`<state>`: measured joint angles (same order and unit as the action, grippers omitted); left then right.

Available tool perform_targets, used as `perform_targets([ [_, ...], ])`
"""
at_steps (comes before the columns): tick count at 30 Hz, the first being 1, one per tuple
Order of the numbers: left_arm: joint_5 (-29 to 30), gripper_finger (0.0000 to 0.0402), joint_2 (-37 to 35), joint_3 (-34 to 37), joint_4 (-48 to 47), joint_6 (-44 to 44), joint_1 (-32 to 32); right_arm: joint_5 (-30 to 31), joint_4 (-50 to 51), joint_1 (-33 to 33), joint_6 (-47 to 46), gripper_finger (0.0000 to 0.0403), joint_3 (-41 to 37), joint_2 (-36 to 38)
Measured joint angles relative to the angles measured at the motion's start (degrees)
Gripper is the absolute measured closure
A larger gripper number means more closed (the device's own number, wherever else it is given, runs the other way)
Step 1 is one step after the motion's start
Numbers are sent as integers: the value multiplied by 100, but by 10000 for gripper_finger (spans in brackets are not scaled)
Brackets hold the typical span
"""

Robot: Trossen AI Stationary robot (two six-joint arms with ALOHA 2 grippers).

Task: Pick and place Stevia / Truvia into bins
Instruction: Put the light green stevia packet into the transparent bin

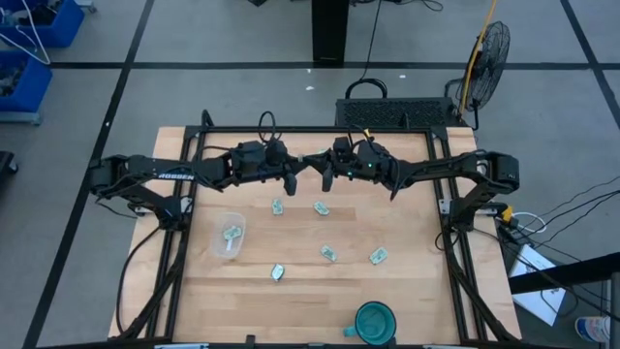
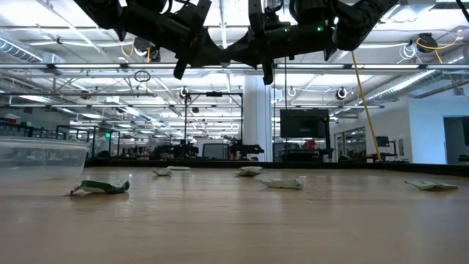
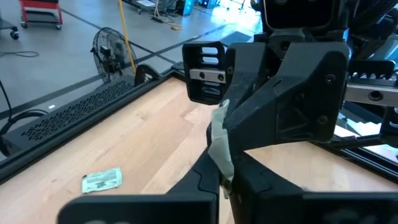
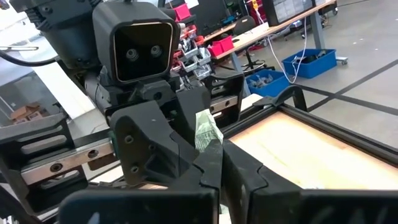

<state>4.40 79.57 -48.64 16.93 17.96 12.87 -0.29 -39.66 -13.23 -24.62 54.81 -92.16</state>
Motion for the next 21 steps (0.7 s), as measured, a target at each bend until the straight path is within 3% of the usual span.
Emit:
perform_targets([
  [5,15,378,-2,-3,-32,-2,2,2,-39,2,199,381,-2,-2],
  [14,158,388,-35,-11,-277,-179,61,-15,-249,9,171,287,-7,-8],
  [18,13,394,-435,-23,-1061,-286,196,0,-316,-20,352,265,-9,67],
  [21,-347,393,-1015,-9,-2232,-286,309,5,-381,-34,727,260,-9,188],
])
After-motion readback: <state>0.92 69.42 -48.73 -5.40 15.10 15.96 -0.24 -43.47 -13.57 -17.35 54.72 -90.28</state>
